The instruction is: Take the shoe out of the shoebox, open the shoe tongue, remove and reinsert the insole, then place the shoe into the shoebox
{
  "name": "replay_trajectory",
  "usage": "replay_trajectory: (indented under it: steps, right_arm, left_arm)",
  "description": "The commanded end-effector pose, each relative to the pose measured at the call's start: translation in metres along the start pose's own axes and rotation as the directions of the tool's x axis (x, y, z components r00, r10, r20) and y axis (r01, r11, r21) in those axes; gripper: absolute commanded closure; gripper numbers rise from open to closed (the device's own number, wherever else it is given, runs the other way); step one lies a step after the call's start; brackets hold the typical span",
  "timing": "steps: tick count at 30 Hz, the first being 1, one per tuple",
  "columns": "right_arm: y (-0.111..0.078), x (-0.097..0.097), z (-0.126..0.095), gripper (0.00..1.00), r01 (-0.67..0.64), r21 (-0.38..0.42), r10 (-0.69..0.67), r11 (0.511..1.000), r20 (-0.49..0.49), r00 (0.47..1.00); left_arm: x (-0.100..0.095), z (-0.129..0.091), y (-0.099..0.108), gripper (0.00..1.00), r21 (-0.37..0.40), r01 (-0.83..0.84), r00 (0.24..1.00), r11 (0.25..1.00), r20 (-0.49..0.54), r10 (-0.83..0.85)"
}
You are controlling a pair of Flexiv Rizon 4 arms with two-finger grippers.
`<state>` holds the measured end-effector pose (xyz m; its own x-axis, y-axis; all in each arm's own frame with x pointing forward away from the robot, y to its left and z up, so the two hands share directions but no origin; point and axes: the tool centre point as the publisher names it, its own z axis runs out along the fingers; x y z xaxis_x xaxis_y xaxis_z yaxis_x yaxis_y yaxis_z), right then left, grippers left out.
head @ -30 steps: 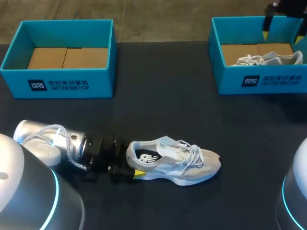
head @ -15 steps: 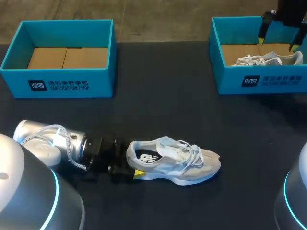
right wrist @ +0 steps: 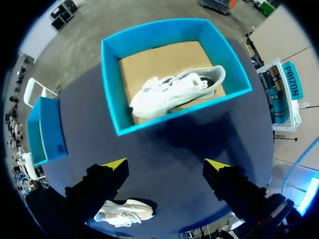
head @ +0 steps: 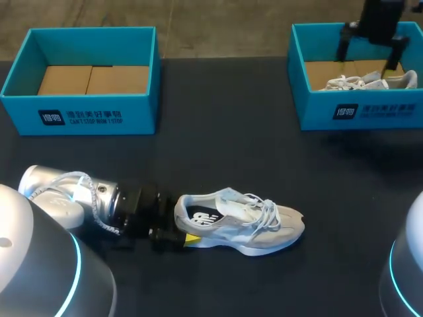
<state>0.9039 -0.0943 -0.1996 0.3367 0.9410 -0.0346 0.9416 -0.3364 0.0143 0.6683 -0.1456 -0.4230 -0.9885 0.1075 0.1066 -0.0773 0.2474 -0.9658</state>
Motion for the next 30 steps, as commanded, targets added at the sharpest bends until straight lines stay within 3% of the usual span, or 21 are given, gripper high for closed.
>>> replay_trajectory:
  steps: [1, 9, 20, 22, 30]
  right_arm:
    - [-0.031, 0.011, 0.002, 0.0, -0.015, -0.034, 0.016, 0.999, 0.016, 1.0]
    - [-0.08, 0.024, 0.013, 0.0, -0.017, -0.039, 0.016, 0.999, -0.033, 0.999]
    - [-0.136, 0.052, 0.03, 0.0, -0.027, -0.059, 0.029, 0.998, 0.024, 0.999]
    - [-0.146, 0.053, 0.032, 0.0, 0.021, -0.032, -0.022, 0.999, -0.014, 1.0]
    - [-0.146, 0.053, 0.032, 0.0, 0.021, -0.032, -0.022, 0.999, -0.014, 1.0]
  left_arm:
    - [0.001, 0.002, 0.004, 1.0, -0.002, 0.001, 1.0, 1.0, 0.002, -0.001]
    - [0.001, 0.002, 0.004, 1.0, -0.002, 0.001, 1.0, 1.0, 0.002, -0.001]
    - [0.001, 0.002, 0.004, 1.0, -0.002, 0.001, 1.0, 1.0, 0.002, -0.001]
    - [0.001, 0.002, 0.004, 1.0, -0.002, 0.001, 1.0, 1.0, 0.002, -0.001]
    - [0.001, 0.002, 0.004, 1.0, -0.002, 0.001, 1.0, 1.0, 0.002, -0.001]
